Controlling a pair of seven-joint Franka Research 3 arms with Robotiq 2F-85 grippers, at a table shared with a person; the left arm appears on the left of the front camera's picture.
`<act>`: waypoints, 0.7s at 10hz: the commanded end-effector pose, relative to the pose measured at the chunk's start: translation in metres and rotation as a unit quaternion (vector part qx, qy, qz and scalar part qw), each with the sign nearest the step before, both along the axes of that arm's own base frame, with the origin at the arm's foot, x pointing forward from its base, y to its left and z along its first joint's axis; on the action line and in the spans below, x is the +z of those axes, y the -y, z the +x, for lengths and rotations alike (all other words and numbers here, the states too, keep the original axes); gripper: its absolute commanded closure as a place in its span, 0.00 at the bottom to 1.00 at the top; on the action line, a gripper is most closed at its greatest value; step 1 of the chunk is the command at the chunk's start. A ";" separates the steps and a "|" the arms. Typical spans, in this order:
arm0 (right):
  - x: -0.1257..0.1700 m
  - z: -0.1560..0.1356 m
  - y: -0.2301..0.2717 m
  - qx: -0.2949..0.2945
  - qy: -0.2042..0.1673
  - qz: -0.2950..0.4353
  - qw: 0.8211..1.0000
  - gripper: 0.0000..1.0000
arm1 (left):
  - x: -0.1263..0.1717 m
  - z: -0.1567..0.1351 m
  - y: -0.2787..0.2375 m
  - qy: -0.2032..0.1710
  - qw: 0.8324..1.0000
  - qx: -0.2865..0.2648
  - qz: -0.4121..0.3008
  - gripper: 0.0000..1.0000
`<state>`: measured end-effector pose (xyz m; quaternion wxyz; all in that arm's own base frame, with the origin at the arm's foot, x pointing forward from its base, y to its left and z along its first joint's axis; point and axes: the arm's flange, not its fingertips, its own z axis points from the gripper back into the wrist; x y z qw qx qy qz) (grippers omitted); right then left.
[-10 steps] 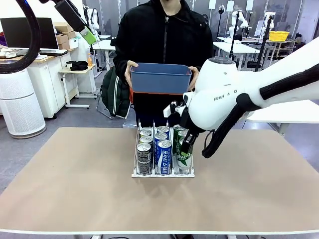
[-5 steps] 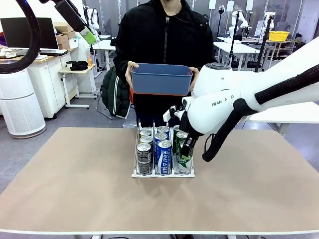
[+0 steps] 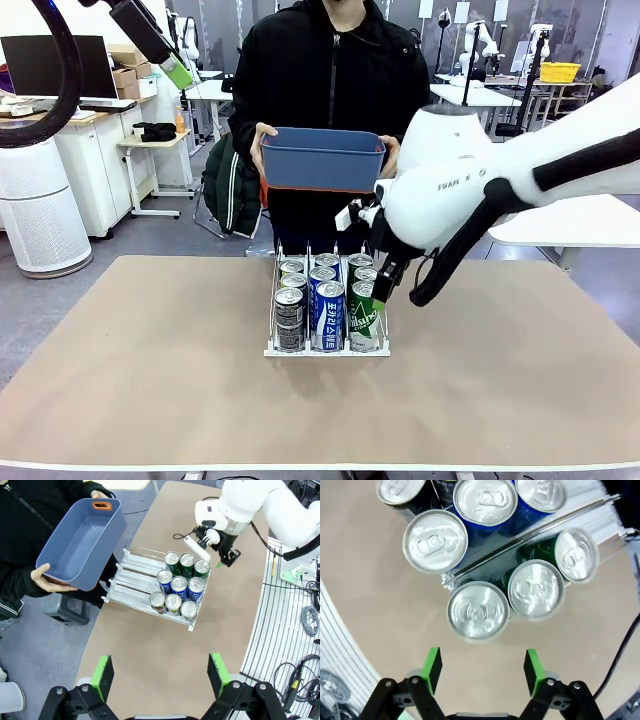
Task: Fill the beverage cans into the dispenser.
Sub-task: Place the picked Sprite in the line of the Automatic Can Dispenser with the same cans.
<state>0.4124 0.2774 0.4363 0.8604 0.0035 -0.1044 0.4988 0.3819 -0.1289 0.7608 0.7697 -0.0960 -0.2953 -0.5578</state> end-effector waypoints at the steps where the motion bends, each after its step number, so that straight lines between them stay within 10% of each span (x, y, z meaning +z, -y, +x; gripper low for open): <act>1: 0.035 -0.011 0.011 -0.022 -0.017 0.035 0.999 0.00 | 0.000 -0.001 -0.001 -0.001 1.000 -0.001 -0.001 0.00; 7: 0.075 -0.022 0.019 -0.031 -0.018 0.079 0.996 0.00 | 0.000 -0.001 -0.001 -0.001 1.000 -0.001 -0.001 0.00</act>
